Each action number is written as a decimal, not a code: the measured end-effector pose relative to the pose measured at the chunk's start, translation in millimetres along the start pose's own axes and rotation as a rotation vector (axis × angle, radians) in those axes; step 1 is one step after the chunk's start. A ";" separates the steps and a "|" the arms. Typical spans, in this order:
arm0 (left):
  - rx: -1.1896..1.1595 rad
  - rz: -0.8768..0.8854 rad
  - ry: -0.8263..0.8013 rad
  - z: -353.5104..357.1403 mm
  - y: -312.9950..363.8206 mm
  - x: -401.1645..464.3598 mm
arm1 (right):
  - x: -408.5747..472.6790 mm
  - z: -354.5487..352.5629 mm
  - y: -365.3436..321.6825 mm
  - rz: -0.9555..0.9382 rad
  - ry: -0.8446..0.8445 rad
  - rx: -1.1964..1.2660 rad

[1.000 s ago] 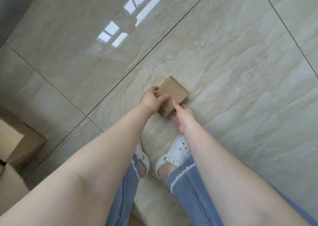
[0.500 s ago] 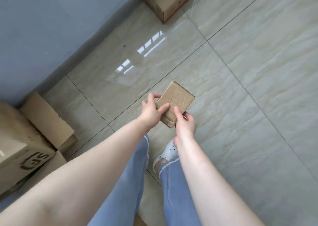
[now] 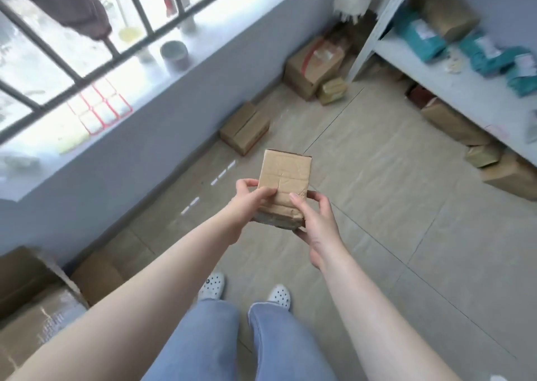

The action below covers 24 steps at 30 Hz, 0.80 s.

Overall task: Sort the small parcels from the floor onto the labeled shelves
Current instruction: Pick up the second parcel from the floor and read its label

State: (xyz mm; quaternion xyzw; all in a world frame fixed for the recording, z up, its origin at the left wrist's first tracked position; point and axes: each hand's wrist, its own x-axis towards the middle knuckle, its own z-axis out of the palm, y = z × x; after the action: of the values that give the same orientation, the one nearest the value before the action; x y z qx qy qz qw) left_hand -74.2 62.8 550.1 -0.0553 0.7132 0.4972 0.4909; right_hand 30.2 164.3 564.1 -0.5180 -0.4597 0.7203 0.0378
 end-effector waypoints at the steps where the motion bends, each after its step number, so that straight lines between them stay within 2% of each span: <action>1: -0.008 0.012 -0.019 -7.1 10.0 -7.6 | -8.2 4.8 -10.5 -0.022 0.004 -0.003; 7: 0.108 0.119 -0.110 -51.9 68.6 -49.5 | -51.5 40.0 -53.9 -0.081 -0.078 0.037; 15: 0.237 0.441 -0.436 -105.6 93.2 -79.8 | -89.0 66.5 -97.7 0.016 -0.219 -0.057; 21: 0.016 0.445 -0.429 -117.4 100.5 -93.3 | -108.9 73.9 -102.3 -0.165 -0.298 -0.227; 24: 0.061 0.393 -0.455 -123.0 104.8 -99.6 | -113.5 78.5 -99.2 -0.224 -0.307 -0.230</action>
State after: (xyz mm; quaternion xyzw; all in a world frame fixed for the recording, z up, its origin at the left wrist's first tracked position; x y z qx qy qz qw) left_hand -162.0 -19.5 696.8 0.2116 0.5965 0.5606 0.5340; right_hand -20.7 112.1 717.6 -0.3489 -0.5939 0.7248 -0.0123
